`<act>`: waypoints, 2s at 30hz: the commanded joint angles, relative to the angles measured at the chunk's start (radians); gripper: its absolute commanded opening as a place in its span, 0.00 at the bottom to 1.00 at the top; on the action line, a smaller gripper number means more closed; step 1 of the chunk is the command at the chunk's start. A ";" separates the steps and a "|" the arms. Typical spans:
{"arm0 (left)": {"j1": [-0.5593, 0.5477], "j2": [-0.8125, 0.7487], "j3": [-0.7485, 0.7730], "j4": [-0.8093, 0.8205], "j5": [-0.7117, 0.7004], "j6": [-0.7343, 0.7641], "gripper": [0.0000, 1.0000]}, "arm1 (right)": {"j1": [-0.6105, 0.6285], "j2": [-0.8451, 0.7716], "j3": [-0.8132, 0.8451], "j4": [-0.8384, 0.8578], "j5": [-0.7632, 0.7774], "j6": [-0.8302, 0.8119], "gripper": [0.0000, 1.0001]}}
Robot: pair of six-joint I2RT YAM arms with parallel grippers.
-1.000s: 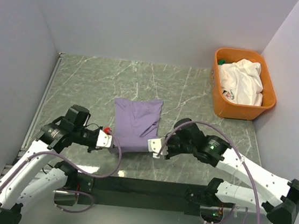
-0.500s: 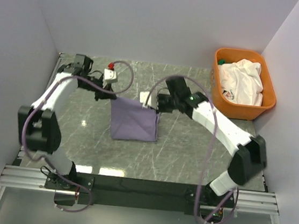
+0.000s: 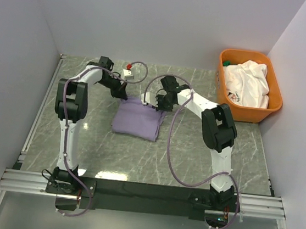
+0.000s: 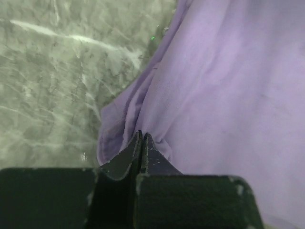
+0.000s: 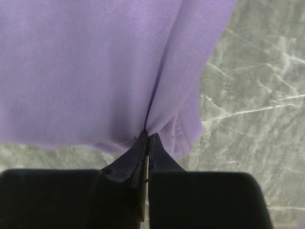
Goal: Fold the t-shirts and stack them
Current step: Fold the tshirt, then neatly place the folded tshirt to the corner
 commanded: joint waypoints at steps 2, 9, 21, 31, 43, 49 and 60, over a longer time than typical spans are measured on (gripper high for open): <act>-0.021 -0.013 -0.008 0.081 -0.072 -0.083 0.01 | -0.006 0.003 0.017 0.020 0.096 0.017 0.00; -0.034 -0.172 -0.155 0.080 -0.047 -0.109 0.01 | -0.009 -0.003 0.029 0.043 0.133 0.074 0.00; -0.040 -0.237 -0.175 0.205 -0.014 -0.247 0.01 | -0.031 -0.139 -0.068 0.078 0.164 0.156 0.00; -0.043 -0.011 -0.021 0.227 -0.102 -0.345 0.15 | -0.040 0.074 0.138 0.038 0.264 0.185 0.15; 0.132 -0.275 -0.174 0.399 -0.029 -0.785 0.45 | -0.103 -0.020 0.392 -0.137 0.194 0.637 0.46; 0.104 -0.367 -0.403 0.633 0.118 -1.147 0.44 | -0.134 -0.009 0.437 -0.248 -0.197 0.972 0.42; 0.003 -0.102 -0.425 0.950 0.170 -1.540 0.38 | -0.164 0.247 0.463 -0.166 -0.452 1.142 0.27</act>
